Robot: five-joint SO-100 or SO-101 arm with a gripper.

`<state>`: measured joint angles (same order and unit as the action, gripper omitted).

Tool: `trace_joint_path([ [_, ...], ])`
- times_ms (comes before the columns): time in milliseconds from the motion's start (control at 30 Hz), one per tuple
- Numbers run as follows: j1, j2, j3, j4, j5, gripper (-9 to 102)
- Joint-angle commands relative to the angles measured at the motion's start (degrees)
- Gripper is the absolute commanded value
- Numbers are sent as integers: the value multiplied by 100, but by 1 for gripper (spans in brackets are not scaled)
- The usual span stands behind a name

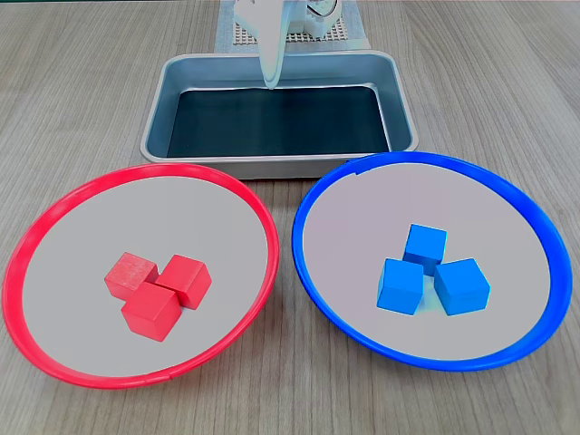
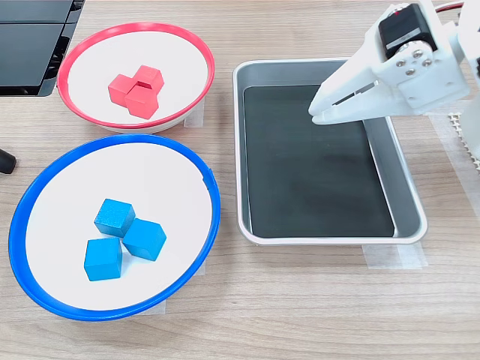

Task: Move six blocks tray to matching dishes

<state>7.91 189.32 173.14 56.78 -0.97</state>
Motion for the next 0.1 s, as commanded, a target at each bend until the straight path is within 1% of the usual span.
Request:
trace_joint_path([
  [0,35,132,0,26,44,0],
  [67,35,132,0,26,44,0],
])
